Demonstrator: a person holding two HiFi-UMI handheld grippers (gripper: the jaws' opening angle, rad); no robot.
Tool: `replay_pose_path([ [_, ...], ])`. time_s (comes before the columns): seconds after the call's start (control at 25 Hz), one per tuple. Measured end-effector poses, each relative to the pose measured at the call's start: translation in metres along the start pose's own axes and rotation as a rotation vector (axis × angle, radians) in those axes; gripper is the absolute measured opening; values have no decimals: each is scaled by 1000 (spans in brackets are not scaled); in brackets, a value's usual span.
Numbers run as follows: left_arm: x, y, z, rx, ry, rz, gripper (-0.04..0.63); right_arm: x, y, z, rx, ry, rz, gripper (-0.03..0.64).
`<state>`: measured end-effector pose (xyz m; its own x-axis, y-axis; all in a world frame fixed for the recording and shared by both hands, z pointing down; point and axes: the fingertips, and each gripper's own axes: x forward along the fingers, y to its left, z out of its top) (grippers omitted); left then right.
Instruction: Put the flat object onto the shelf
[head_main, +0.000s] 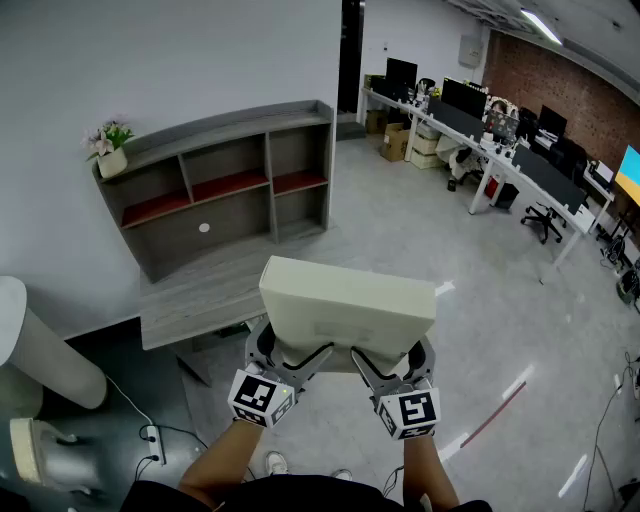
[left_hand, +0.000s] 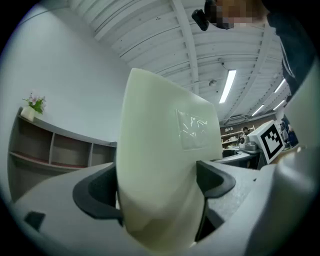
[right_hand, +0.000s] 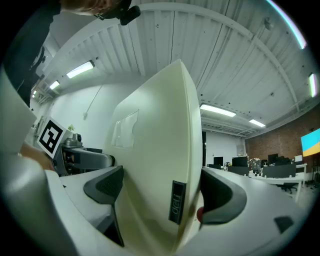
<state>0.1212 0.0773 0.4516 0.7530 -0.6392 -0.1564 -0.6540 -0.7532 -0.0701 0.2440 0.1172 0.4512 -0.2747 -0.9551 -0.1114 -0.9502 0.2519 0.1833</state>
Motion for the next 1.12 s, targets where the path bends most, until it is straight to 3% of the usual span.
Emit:
replay_pose_path([
  [0.4, -10, 17, 6, 7, 2, 7, 477, 12, 16, 7, -2, -8, 8, 471],
  [0.6, -28, 65, 3, -7, -4, 17, 478, 49, 51, 9, -8, -7, 26, 471],
  [1.12, -59, 128, -1, -8, -14, 45, 479, 96, 103, 9, 8, 9, 42, 471],
])
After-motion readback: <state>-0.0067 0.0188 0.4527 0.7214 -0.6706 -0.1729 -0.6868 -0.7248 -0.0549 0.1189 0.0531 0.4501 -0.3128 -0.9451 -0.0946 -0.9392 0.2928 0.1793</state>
